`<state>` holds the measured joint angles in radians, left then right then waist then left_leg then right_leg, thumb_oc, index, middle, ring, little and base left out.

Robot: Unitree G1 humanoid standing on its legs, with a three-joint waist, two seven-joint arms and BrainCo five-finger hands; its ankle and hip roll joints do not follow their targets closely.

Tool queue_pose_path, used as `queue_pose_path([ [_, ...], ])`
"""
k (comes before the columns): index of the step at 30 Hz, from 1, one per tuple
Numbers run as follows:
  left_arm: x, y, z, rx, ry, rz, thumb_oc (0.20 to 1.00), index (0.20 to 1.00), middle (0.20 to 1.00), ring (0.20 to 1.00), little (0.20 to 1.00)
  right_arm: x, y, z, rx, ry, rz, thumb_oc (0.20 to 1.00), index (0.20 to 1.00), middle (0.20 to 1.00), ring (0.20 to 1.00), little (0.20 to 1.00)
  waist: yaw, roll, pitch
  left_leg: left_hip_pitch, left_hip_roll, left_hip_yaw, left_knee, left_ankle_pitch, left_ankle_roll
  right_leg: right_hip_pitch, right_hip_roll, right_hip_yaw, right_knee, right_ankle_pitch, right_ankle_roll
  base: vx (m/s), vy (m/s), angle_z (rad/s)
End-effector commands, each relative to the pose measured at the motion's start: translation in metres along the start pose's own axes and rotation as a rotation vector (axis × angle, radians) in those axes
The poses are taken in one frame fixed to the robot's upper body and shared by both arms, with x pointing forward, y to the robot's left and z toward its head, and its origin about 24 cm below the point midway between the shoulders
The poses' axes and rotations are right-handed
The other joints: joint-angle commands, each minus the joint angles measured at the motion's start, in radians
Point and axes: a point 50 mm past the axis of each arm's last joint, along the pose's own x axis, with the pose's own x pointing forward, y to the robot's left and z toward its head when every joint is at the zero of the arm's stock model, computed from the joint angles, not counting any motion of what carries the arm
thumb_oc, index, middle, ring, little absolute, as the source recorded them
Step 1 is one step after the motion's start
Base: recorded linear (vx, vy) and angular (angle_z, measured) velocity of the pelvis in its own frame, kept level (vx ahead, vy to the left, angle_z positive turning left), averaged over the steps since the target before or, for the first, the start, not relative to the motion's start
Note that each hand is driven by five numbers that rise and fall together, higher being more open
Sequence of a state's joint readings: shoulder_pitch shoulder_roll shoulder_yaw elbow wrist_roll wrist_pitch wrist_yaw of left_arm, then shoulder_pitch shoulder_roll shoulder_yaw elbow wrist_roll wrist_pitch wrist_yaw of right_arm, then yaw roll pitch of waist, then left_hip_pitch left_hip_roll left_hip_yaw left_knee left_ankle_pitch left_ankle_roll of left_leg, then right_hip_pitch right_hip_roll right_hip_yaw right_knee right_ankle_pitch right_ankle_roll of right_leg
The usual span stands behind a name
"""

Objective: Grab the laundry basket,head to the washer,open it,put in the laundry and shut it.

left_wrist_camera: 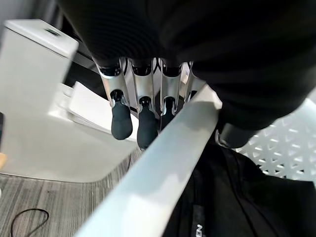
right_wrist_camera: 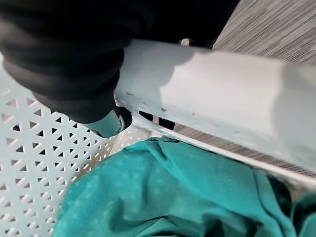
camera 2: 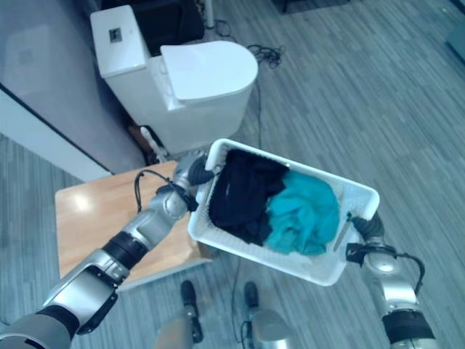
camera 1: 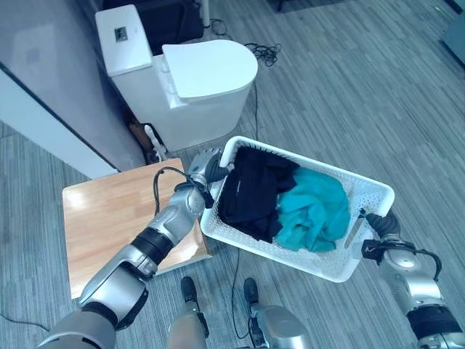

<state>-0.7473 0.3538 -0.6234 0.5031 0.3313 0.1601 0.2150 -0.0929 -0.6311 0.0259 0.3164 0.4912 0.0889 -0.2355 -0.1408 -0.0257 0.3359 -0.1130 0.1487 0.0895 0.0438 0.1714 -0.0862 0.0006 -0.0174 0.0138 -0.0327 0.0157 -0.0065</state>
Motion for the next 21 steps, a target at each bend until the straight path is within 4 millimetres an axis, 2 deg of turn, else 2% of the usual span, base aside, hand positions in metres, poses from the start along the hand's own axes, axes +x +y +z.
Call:
queue_pose_path([
  [1, 0.013, -0.01, 0.076, -0.076, -0.29, -0.039, 0.2, 0.2, 0.2, 0.2, 0.2, -0.006, 0.013, 0.056, 0.094, -0.277, 0.163, 0.2, 0.2, 0.2, 0.2, 0.2, 0.027, -0.04, -0.113, 0.0, -0.06, -0.159, 0.291, -0.266, 0.032, -0.033, 0.005, -0.009, 0.067, -0.083, 0.057, -0.03, 0.079, -0.96],
  [2, 0.013, -0.011, 0.073, -0.077, -0.282, -0.041, 0.2, 0.2, 0.2, 0.2, 0.2, -0.005, 0.015, 0.055, 0.087, -0.266, 0.175, 0.2, 0.2, 0.2, 0.2, 0.2, 0.034, -0.037, -0.116, 0.006, -0.097, -0.2, 0.332, -0.304, 0.045, -0.032, 0.015, 0.027, 0.065, -0.073, 0.062, -0.04, 0.129, -1.12],
  [4, 0.012, -0.008, 0.066, -0.083, -0.269, -0.033, 0.2, 0.2, 0.2, 0.2, 0.2, -0.003, 0.015, 0.053, 0.074, -0.248, 0.187, 0.2, 0.2, 0.2, 0.2, 0.2, 0.039, -0.028, -0.12, 0.019, -0.161, -0.273, 0.383, -0.336, 0.061, -0.038, 0.034, 0.102, 0.06, -0.05, 0.067, -0.04, 0.181, -1.03],
  [6, 0.012, -0.007, 0.064, -0.087, -0.26, -0.033, 0.2, 0.2, 0.2, 0.2, 0.2, -0.002, 0.013, 0.054, 0.052, -0.242, 0.192, 0.2, 0.2, 0.2, 0.2, 0.2, 0.031, -0.012, -0.128, 0.036, -0.17, -0.283, 0.396, -0.351, 0.067, -0.038, 0.047, 0.154, 0.052, -0.033, 0.073, -0.08, 0.251, -1.11],
  [7, 0.013, -0.008, 0.065, -0.104, -0.254, -0.031, 0.2, 0.2, 0.2, 0.2, 0.2, -0.001, 0.012, 0.055, 0.045, -0.245, 0.188, 0.2, 0.2, 0.2, 0.2, 0.2, 0.017, 0.007, -0.139, 0.087, -0.159, -0.249, 0.339, -0.383, 0.07, -0.052, 0.054, 0.189, 0.058, -0.017, 0.088, -0.12, 0.316, -1.13],
  [9, 0.013, -0.011, 0.069, -0.121, -0.259, -0.04, 0.2, 0.2, 0.2, 0.2, 0.2, -0.001, 0.012, 0.055, 0.055, -0.242, 0.186, 0.2, 0.2, 0.2, 0.2, 0.2, 0.003, 0.022, -0.148, 0.145, -0.147, -0.198, 0.251, -0.42, 0.076, -0.081, 0.043, 0.195, 0.072, -0.001, 0.105, -0.13, 0.266, -0.66],
  [11, 0.013, -0.011, 0.07, -0.12, -0.263, -0.041, 0.2, 0.2, 0.2, 0.2, 0.2, -0.001, 0.012, 0.055, 0.056, -0.243, 0.184, 0.2, 0.2, 0.2, 0.2, 0.2, 0.003, 0.026, -0.149, 0.168, -0.148, -0.18, 0.198, -0.422, 0.084, -0.099, 0.039, 0.203, 0.08, 0.006, 0.114, -0.13, 0.168, -0.41],
  [12, 0.014, -0.011, 0.071, -0.12, -0.267, -0.039, 0.2, 0.2, 0.2, 0.2, 0.2, -0.002, 0.015, 0.055, 0.063, -0.247, 0.19, 0.2, 0.2, 0.2, 0.2, 0.2, 0.003, 0.027, -0.147, 0.171, -0.16, -0.172, 0.175, -0.419, 0.09, -0.121, 0.032, 0.208, 0.084, 0.021, 0.127, -0.31, 0.309, -0.29],
  [13, 0.014, -0.01, 0.072, -0.102, -0.275, -0.04, 0.2, 0.2, 0.2, 0.2, 0.2, -0.003, 0.023, 0.056, 0.074, -0.256, 0.215, 0.2, 0.2, 0.2, 0.2, 0.2, 0.003, 0.022, -0.143, 0.172, -0.185, -0.152, 0.143, -0.424, 0.109, -0.153, 0.014, 0.217, 0.081, 0.063, 0.161, -0.25, 0.238, -0.36],
  [14, 0.014, -0.01, 0.072, -0.102, -0.275, -0.04, 0.2, 0.2, 0.2, 0.2, 0.2, -0.003, 0.023, 0.056, 0.074, -0.256, 0.215, 0.2, 0.2, 0.2, 0.2, 0.2, 0.006, 0.021, -0.144, 0.173, -0.186, -0.147, 0.14, -0.422, 0.11, -0.155, 0.014, 0.221, 0.079, 0.066, 0.163, -0.25, 0.216, -0.5],
  [16, 0.016, -0.009, 0.071, -0.086, -0.276, -0.038, 0.2, 0.2, 0.2, 0.2, 0.2, -0.004, 0.03, 0.056, 0.089, -0.258, 0.234, 0.2, 0.2, 0.2, 0.2, 0.2, 0.012, 0.013, -0.144, 0.172, -0.21, -0.119, 0.105, -0.415, 0.126, -0.182, -0.01, 0.232, 0.053, 0.1, 0.195, -0.21, 0.188, -0.98],
  [18, 0.017, -0.008, 0.073, -0.072, -0.284, -0.041, 0.2, 0.2, 0.2, 0.2, 0.2, -0.004, 0.032, 0.056, 0.098, -0.257, 0.237, 0.2, 0.2, 0.2, 0.2, 0.2, 0.015, 0.009, -0.142, 0.166, -0.224, -0.109, 0.1, -0.409, 0.135, -0.194, -0.023, 0.231, 0.043, 0.109, 0.204, -0.22, 0.167, -0.59],
  [19, 0.017, -0.003, 0.07, -0.045, -0.282, -0.034, 0.2, 0.2, 0.2, 0.2, 0.2, -0.004, 0.04, 0.057, 0.099, -0.262, 0.252, 0.2, 0.2, 0.2, 0.2, 0.2, 0.026, 0.011, -0.124, 0.164, -0.225, -0.065, 0.088, -0.404, 0.155, -0.215, -0.047, 0.157, 0.056, 0.093, 0.21, -0.21, 0.1, -0.43],
  [20, 0.018, -0.003, 0.07, -0.043, -0.282, -0.033, 0.2, 0.2, 0.2, 0.2, 0.2, -0.004, 0.04, 0.058, 0.101, -0.262, 0.253, 0.2, 0.2, 0.2, 0.2, 0.2, 0.027, 0.006, -0.125, 0.16, -0.229, -0.063, 0.086, -0.397, 0.155, -0.22, -0.051, 0.161, 0.055, 0.097, 0.211, -0.33, 0.118, -0.67],
  [21, 0.017, 0.0, 0.064, -0.033, -0.269, -0.03, 0.2, 0.2, 0.2, 0.2, 0.2, -0.004, 0.045, 0.057, 0.092, -0.263, 0.269, 0.2, 0.2, 0.2, 0.2, 0.2, 0.042, 0.014, -0.114, 0.156, -0.216, -0.037, 0.079, -0.385, 0.158, -0.219, -0.08, 0.043, 0.096, 0.06, 0.188, -0.18, 0.025, -0.93],
])
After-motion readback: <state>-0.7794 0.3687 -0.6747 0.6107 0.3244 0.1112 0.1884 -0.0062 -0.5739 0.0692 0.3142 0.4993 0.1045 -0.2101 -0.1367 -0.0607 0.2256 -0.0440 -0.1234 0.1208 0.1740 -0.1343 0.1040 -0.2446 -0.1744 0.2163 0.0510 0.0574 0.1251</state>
